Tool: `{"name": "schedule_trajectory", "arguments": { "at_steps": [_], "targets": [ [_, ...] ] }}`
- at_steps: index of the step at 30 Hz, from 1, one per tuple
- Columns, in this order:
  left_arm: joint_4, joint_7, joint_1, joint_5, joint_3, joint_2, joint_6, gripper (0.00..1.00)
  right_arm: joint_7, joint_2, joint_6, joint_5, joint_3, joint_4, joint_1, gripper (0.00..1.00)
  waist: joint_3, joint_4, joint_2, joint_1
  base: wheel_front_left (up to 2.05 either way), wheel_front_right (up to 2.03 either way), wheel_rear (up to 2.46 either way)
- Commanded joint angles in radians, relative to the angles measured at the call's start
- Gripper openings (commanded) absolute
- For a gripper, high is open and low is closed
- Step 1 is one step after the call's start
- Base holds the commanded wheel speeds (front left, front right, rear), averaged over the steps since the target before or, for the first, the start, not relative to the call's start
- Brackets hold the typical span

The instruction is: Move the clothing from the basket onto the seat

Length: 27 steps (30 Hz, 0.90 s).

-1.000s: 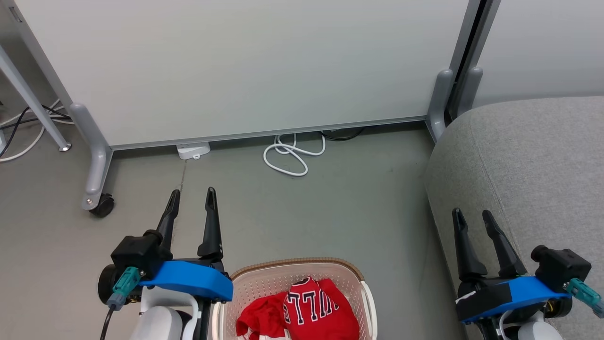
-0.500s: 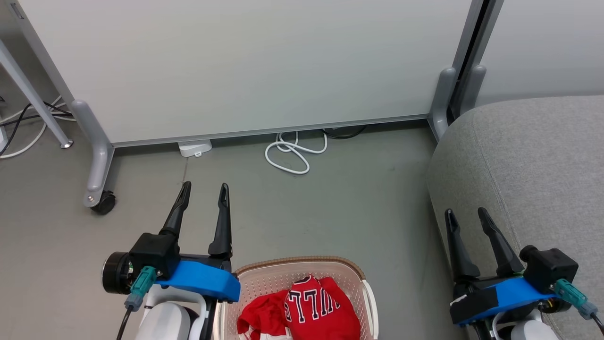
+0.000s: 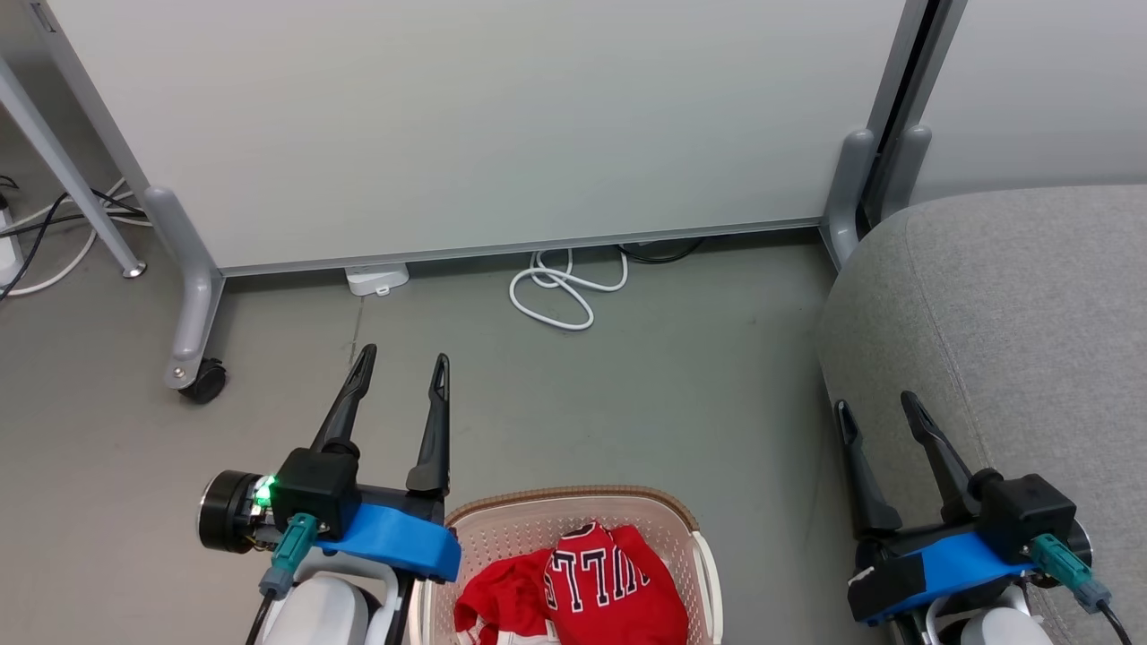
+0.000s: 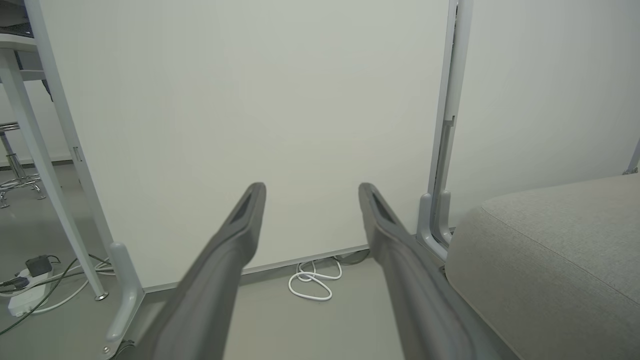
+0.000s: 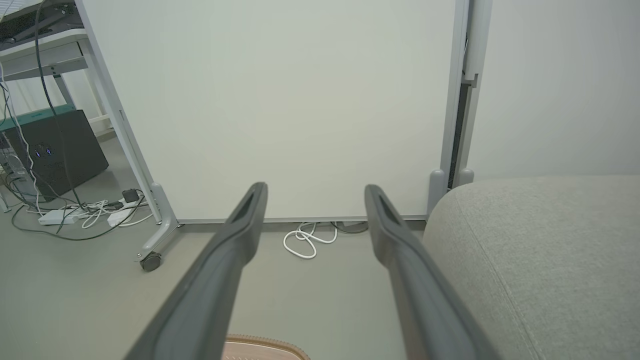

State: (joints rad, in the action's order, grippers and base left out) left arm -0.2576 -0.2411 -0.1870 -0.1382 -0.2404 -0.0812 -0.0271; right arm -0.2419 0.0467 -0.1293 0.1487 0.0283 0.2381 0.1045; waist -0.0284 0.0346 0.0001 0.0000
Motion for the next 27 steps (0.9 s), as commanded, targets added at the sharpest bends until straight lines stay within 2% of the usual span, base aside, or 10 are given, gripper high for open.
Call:
{"name": "schedule_trajectory", "arguments": {
  "at_steps": [1, 11, 27],
  "targets": [
    [-0.002, -0.010, -0.019, 0.023, 0.001, 0.002, -0.006, 1.00, -0.010, 0.006, -0.002, -0.026, 0.000, 0.001, 0.017, 1.00, -0.001, 0.001, -0.0001, 0.0000, 0.00, 0.00, 0.00],
    [-0.020, -0.026, -0.023, 0.081, -0.002, 0.011, -0.017, 1.00, -0.025, 0.006, -0.002, -0.088, 0.009, 0.009, 0.016, 1.00, -0.002, 0.008, -0.0001, 0.0000, 0.00, 0.00, 0.00],
    [-0.059, -0.025, -0.024, 0.039, 0.026, 0.024, -0.048, 1.00, -0.025, 0.006, -0.002, -0.067, 0.013, 0.016, 0.015, 1.00, -0.006, 0.008, -0.0001, 0.0000, 0.00, 0.00, 0.00]
  ]
}}
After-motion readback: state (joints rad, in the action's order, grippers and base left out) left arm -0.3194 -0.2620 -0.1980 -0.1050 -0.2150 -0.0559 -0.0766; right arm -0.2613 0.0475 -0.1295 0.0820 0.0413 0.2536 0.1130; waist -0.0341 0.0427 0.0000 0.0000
